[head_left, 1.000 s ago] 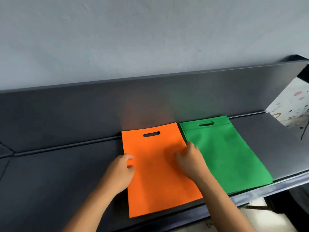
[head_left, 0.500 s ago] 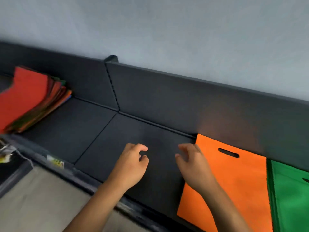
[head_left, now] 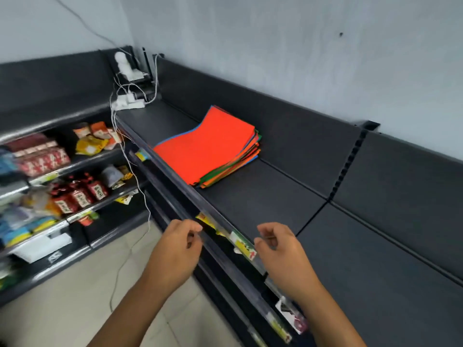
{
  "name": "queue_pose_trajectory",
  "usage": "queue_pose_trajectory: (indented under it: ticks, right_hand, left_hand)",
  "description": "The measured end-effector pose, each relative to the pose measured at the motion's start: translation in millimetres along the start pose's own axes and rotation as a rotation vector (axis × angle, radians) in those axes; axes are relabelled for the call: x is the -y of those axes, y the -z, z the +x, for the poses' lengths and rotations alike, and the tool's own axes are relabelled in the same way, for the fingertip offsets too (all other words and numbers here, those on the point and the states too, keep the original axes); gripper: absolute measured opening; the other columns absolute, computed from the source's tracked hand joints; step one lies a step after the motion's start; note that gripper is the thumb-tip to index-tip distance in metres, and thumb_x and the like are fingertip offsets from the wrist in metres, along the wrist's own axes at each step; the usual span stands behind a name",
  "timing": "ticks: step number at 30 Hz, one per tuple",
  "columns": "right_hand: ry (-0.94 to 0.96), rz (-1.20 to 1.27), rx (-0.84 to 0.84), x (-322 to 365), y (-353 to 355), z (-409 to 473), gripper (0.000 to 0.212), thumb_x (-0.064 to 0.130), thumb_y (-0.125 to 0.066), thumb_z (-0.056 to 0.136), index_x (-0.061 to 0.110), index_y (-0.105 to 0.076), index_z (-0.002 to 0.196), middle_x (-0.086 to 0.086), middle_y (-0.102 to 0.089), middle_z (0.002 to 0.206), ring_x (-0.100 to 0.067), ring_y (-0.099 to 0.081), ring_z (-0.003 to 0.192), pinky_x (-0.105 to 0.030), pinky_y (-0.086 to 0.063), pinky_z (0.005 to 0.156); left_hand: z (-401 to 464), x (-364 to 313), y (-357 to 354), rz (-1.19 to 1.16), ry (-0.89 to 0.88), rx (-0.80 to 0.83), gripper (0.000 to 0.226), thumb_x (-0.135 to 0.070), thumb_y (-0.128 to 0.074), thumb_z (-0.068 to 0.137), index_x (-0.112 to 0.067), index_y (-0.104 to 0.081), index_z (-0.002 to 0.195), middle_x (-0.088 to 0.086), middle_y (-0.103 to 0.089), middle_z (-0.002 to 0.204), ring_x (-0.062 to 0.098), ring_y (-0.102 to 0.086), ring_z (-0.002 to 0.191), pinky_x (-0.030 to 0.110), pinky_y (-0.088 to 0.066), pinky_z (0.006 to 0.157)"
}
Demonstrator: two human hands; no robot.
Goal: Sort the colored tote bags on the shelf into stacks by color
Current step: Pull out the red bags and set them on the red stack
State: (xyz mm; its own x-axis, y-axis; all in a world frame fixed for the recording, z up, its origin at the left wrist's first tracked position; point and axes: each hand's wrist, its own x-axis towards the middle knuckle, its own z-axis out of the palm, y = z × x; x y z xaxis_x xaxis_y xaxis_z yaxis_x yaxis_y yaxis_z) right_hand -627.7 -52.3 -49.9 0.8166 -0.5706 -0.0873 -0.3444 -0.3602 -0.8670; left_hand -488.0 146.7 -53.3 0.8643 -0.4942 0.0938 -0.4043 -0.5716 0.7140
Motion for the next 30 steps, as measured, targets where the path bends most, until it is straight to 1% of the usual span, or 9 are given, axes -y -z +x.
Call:
queue_pose_trajectory:
  ticks: [4, 7, 8, 11, 18, 21, 25, 29, 30]
  right_hand:
    - [0.029, 0.029, -0.008, 38.2, -58.9, 31.9, 0.022, 0.025, -0.064, 0.103, 0.031, -0.06, 0.124, 0.011, -0.056, 0.128, 0.007, -0.059, 0.107, -0.012, -0.046, 0.092]
    - [0.017, 0.056, -0.013, 56.9, -85.5, 50.7, 0.023, 0.026, -0.064, 0.103, 0.03, -0.061, 0.126, 0.01, -0.057, 0.128, 0.003, -0.059, 0.109, -0.032, -0.054, 0.102]
    - [0.013, 0.059, -0.019, 61.4, -91.4, 55.4, 0.024, 0.026, -0.064, 0.103, 0.029, -0.061, 0.127, 0.01, -0.057, 0.128, 0.003, -0.059, 0.11, -0.032, -0.054, 0.101]
    - [0.02, 0.048, -0.027, 70.2, -103.4, 69.1, 0.021, 0.026, -0.063, 0.104, 0.03, -0.06, 0.124, 0.009, -0.058, 0.129, 0.005, -0.057, 0.112, -0.023, -0.046, 0.097]
    - [-0.037, 0.059, -0.085, 79.7, -127.9, 119.6, 0.02, 0.027, -0.064, 0.102, 0.03, -0.064, 0.122, 0.01, -0.063, 0.122, 0.001, -0.062, 0.108, -0.018, -0.047, 0.083]
    - [-0.063, 0.053, -0.149, 79.7, -135.4, 152.8, 0.016, 0.025, -0.064, 0.103, 0.029, -0.064, 0.118, 0.007, -0.063, 0.119, 0.0, -0.063, 0.102, -0.02, -0.046, 0.08]
    - [-0.105, 0.069, -0.321, 71.2, -140.0, 209.4, 0.017, 0.025, -0.067, 0.1, 0.026, -0.062, 0.116, 0.001, -0.063, 0.116, -0.007, -0.063, 0.099, -0.03, -0.049, 0.085]
    - [-0.294, 0.302, -0.507, 57.7, -135.5, 261.0, 0.032, 0.036, -0.068, 0.1, 0.017, -0.061, 0.125, 0.001, -0.065, 0.112, -0.016, -0.064, 0.097, -0.034, -0.049, 0.085]
    - [-0.345, 0.354, -0.529, 53.7, -134.0, 272.9, 0.038, 0.042, -0.068, 0.099, 0.015, -0.061, 0.124, 0.002, -0.066, 0.111, -0.018, -0.064, 0.098, -0.036, -0.049, 0.087]
  left_hand:
    - [14.2, 56.0, 45.5, 0.03, -0.004, 0.01, 0.025, -0.016, -0.06, 0.099, -0.039, -0.063, 0.107, -0.015, -0.057, 0.11, -0.006, -0.056, 0.096, 0.017, -0.047, 0.08]
    - [25.8, 81.1, 71.4, 0.005, 0.016, 0.011, 0.024, -0.016, -0.059, 0.1, -0.035, -0.065, 0.114, -0.017, -0.057, 0.113, -0.006, -0.056, 0.1, 0.017, -0.046, 0.083]
    - [30.6, 88.2, 77.0, 0.004, 0.016, 0.013, 0.024, -0.016, -0.059, 0.1, -0.034, -0.065, 0.114, -0.016, -0.057, 0.113, -0.006, -0.056, 0.1, 0.015, -0.045, 0.083]
    - [45.8, 103.5, 87.1, 0.007, 0.019, 0.027, 0.025, -0.016, -0.059, 0.099, -0.034, -0.064, 0.115, -0.015, -0.058, 0.112, -0.006, -0.056, 0.101, 0.011, -0.042, 0.081]
    - [94.9, 128.1, 98.9, -0.023, 0.017, 0.065, 0.025, -0.018, -0.057, 0.1, -0.034, -0.063, 0.117, -0.017, -0.057, 0.112, -0.007, -0.055, 0.102, 0.013, -0.046, 0.08]
    - [126.5, 137.5, 102.5, -0.025, 0.018, 0.081, 0.025, -0.017, -0.058, 0.1, -0.037, -0.063, 0.115, -0.017, -0.058, 0.11, -0.006, -0.056, 0.1, 0.013, -0.046, 0.08]
    - [181.3, 145.3, 101.2, -0.087, 0.031, 0.09, 0.025, -0.015, -0.059, 0.101, -0.038, -0.063, 0.111, -0.02, -0.059, 0.11, -0.011, -0.054, 0.101, 0.008, -0.044, 0.077]
    - [245.4, 141.7, 103.2, -0.104, 0.009, 0.087, 0.029, -0.013, -0.059, 0.101, -0.041, -0.062, 0.107, -0.021, -0.06, 0.109, -0.009, -0.055, 0.101, 0.02, -0.05, 0.086]
    - [262.8, 140.4, 103.0, -0.097, -0.009, 0.084, 0.03, -0.011, -0.059, 0.1, -0.041, -0.062, 0.105, -0.02, -0.061, 0.107, -0.007, -0.056, 0.1, 0.019, -0.049, 0.084]
